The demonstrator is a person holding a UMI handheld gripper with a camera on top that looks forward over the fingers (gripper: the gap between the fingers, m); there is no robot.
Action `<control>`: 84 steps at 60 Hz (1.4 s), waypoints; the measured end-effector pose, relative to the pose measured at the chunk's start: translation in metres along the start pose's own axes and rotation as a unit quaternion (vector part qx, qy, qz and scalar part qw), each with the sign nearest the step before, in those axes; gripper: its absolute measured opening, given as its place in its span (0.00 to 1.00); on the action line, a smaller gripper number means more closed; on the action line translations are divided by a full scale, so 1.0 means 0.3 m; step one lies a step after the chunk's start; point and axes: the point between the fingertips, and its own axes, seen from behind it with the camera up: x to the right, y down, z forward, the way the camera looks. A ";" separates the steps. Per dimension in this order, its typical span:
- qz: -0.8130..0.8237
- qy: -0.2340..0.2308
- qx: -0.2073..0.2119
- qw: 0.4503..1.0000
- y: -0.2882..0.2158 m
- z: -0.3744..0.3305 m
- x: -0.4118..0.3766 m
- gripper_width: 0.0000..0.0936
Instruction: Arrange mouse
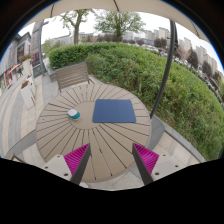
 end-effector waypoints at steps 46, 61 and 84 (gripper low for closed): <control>0.001 -0.012 0.009 1.000 -0.053 0.493 -0.674 0.91; -0.002 -0.012 0.044 0.999 -0.141 0.759 -0.707 0.91; 0.026 -0.001 0.029 0.999 -0.213 1.066 -0.703 0.91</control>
